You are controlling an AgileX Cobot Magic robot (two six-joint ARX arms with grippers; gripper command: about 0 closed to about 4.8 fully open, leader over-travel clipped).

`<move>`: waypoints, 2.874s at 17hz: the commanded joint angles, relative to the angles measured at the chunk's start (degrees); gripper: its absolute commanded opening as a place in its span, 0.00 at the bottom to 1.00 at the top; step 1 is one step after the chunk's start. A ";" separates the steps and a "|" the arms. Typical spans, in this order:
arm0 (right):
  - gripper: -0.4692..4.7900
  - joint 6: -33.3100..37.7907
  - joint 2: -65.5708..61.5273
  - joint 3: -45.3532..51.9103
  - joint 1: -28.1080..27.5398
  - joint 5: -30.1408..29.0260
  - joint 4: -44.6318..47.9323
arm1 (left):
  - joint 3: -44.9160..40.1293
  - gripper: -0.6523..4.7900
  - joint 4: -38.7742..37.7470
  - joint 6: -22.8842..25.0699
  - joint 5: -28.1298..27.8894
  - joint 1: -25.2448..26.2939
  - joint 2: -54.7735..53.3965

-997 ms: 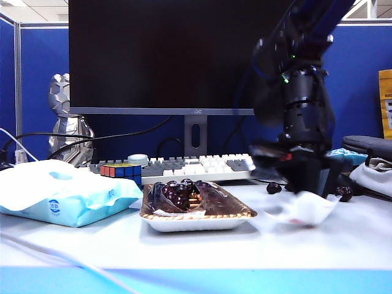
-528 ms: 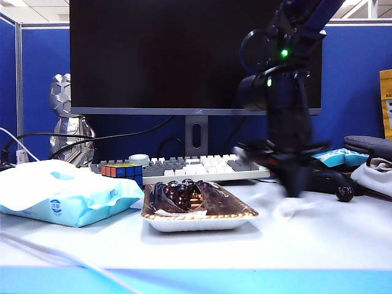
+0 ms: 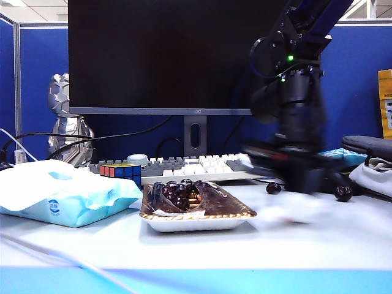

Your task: Use the wet wipes on the table to wipe the cherry juice off the table, then put the wipes back on the table.

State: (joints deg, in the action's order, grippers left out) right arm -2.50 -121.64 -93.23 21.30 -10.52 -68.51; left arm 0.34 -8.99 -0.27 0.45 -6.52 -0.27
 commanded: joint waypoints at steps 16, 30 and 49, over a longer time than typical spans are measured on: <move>0.08 2.86 -1.25 0.59 -0.04 0.57 10.40 | -0.04 0.12 -0.66 -0.20 0.22 0.13 0.17; 0.08 1.81 -1.22 0.59 -10.45 27.52 9.92 | -0.04 0.12 -0.66 -0.22 0.24 0.13 0.17; 0.08 -5.46 -1.22 0.59 -2.16 2.82 15.91 | -0.04 0.12 -0.66 -0.20 0.22 0.13 0.17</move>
State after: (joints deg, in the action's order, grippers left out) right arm -7.44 -121.32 -93.67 18.13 -6.15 -50.43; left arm 0.34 -8.97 -0.27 0.45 -6.52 -0.30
